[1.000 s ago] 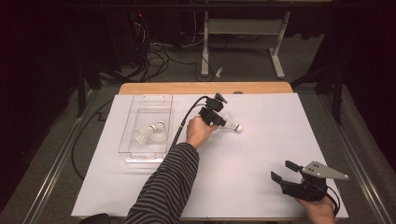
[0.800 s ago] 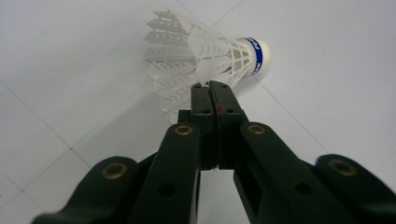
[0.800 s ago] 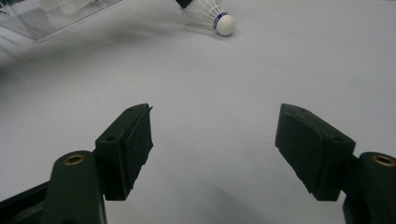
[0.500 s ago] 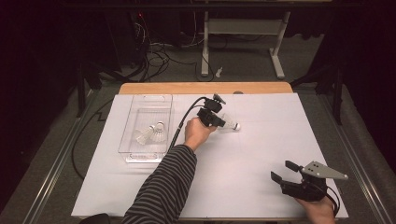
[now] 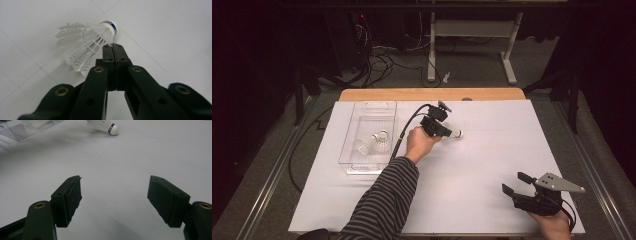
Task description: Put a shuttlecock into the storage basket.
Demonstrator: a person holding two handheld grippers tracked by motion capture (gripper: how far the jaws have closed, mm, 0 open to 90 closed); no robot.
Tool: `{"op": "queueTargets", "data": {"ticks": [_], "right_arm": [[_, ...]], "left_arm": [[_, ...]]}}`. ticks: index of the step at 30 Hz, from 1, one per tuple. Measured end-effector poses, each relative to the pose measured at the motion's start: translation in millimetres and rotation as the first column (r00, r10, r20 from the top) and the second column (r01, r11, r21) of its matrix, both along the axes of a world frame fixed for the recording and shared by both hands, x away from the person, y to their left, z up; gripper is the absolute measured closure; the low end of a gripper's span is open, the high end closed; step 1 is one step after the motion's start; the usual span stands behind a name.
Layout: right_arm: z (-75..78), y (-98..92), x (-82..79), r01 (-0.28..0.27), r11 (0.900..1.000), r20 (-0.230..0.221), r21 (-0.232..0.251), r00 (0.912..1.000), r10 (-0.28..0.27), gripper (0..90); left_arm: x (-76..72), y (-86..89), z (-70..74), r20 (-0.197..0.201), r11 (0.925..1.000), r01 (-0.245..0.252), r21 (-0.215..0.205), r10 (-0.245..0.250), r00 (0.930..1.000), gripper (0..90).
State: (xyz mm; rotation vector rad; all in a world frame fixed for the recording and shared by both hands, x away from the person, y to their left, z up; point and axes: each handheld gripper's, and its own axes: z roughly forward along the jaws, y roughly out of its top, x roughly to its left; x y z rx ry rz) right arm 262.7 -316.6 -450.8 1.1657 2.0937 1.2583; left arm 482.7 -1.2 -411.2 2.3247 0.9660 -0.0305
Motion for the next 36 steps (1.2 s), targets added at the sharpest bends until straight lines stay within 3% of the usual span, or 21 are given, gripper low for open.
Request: {"op": "queueTargets", "data": {"ticks": [21, 36], "right_arm": [[0.0, -0.1, -0.1, 0.005, 1.000, 0.000, 0.002, 1.0000, -0.005, 28.0], [0.2, -0.1, -0.1, 0.004, 1.000, 0.001, 0.000, 1.0000, -0.004, 28.0]], "left_arm": [[-21.4, 19.6, 12.9, 0.050, 0.9996, 0.003, -0.028, -0.002, 0.9988, 89.8], [-35.2, 28.7, 17.3, 0.056, 0.9989, 0.022, -0.042, -0.020, 0.9982, 89.8]]}}
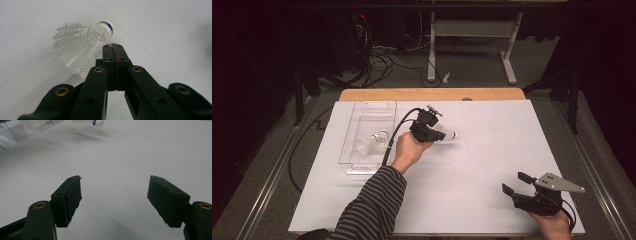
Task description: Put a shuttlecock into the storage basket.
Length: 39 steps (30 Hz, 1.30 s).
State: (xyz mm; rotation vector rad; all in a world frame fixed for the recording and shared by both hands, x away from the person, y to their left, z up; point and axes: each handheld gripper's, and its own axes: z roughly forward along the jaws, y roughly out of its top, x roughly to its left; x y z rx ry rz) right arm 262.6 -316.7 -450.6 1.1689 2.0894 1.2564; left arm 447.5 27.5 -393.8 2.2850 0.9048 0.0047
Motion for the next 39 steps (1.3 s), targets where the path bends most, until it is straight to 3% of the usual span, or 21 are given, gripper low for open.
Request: {"op": "queueTargets", "data": {"ticks": [39], "right_arm": [[0.5, 0.3, -0.6, 0.002, 1.000, 0.000, 0.002, 1.0000, -0.002, 28.0]], "left_arm": [[-41.9, 24.5, 13.7, 0.037, 0.9994, 0.021, -0.027, -0.020, 0.9991, 89.8]]}}
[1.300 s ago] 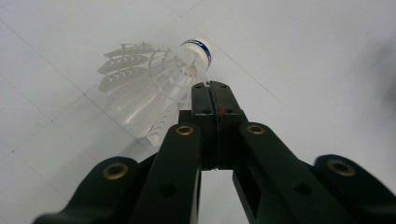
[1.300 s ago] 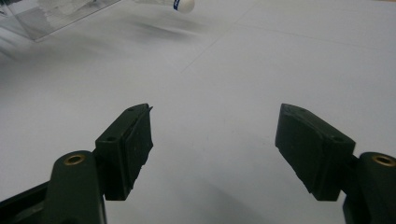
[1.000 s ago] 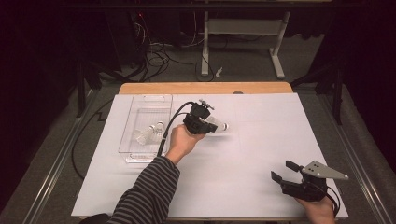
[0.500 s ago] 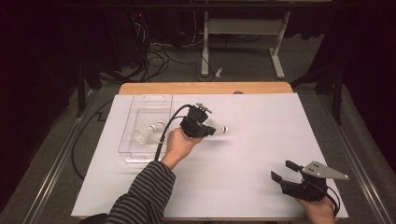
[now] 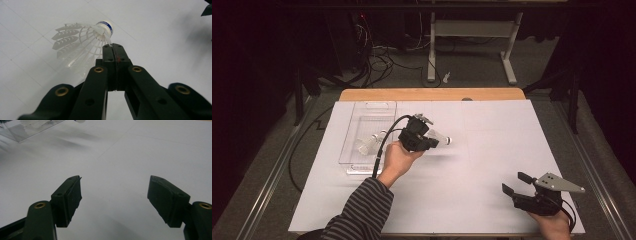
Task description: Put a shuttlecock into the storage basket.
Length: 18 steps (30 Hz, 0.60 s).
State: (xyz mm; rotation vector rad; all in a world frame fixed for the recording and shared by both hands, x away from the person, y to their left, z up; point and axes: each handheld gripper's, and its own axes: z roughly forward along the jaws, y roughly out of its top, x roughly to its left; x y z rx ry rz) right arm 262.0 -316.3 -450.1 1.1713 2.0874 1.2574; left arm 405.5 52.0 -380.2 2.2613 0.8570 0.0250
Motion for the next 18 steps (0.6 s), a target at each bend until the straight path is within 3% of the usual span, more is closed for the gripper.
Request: {"op": "queueTargets", "data": {"ticks": [18], "right_arm": [[0.0, -0.6, 0.2, -0.001, 1.000, 0.002, 0.001, 1.0000, 0.001, 28.0]], "left_arm": [[-18.3, 11.1, 6.5, 0.012, 0.9999, 0.003, -0.010, -0.003, 0.9999, 89.8]]}}
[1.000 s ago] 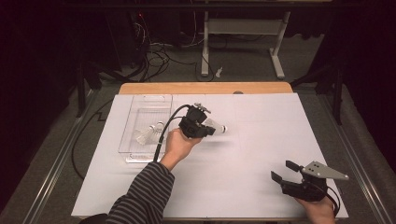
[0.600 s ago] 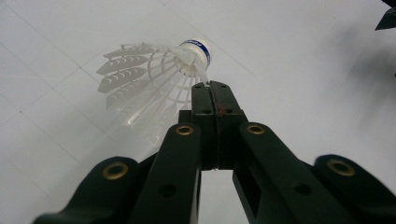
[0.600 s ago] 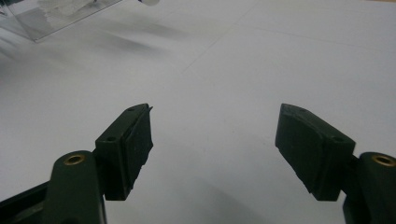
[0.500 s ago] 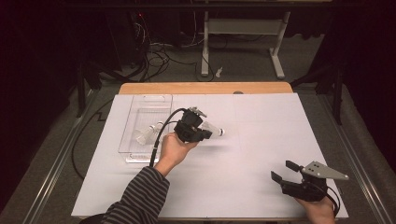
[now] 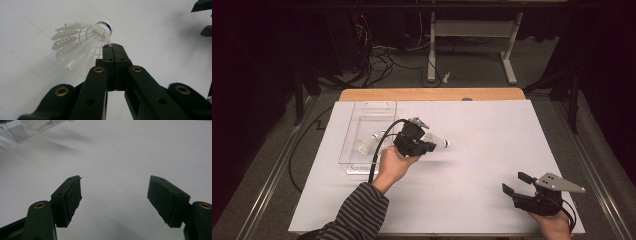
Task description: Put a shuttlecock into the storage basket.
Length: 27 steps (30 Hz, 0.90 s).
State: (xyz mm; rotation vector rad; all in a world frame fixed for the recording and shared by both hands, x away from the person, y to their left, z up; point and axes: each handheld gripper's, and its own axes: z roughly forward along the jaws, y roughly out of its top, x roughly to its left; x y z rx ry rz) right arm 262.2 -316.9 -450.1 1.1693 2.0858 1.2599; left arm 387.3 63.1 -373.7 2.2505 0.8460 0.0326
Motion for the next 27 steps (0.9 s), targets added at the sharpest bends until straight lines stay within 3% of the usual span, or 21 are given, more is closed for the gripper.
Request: {"op": "queueTargets", "data": {"ticks": [27], "right_arm": [[0.0, 0.5, -0.1, 0.002, 1.000, -0.003, -0.001, 1.0000, -0.002, 28.0]], "left_arm": [[-20.8, 24.2, -1.7, 0.009, 0.9993, -0.016, -0.033, 0.017, 0.9998, 89.8]]}}
